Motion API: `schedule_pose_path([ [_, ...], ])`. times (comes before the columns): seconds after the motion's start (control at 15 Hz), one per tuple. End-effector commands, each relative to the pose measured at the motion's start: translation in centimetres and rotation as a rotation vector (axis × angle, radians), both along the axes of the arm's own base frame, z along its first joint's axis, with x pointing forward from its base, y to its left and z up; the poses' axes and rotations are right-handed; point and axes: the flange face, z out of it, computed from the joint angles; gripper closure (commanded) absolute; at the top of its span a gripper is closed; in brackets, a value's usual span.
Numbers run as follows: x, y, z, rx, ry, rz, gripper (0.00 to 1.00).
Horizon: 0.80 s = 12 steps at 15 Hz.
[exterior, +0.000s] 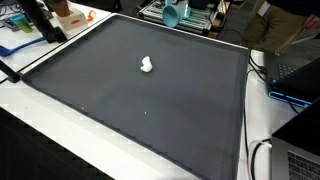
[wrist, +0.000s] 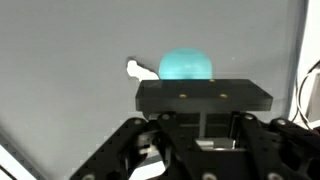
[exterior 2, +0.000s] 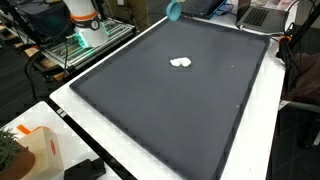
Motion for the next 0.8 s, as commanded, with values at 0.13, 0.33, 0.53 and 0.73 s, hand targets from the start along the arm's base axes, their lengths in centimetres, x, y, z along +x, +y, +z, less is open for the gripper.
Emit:
schedule_pose_path([
  [0.13,5.9,1.4,-3.0,-0.222,0.010,0.192,0.79],
  [0.33,8.9,1.3,-4.6,-0.228,0.085,0.348,0.79],
  [0.53,8.7,1.0,-5.0,-0.214,0.094,0.333,0.79],
  [0.73,9.6,0.7,-5.5,-0.209,0.107,0.332,0.54],
])
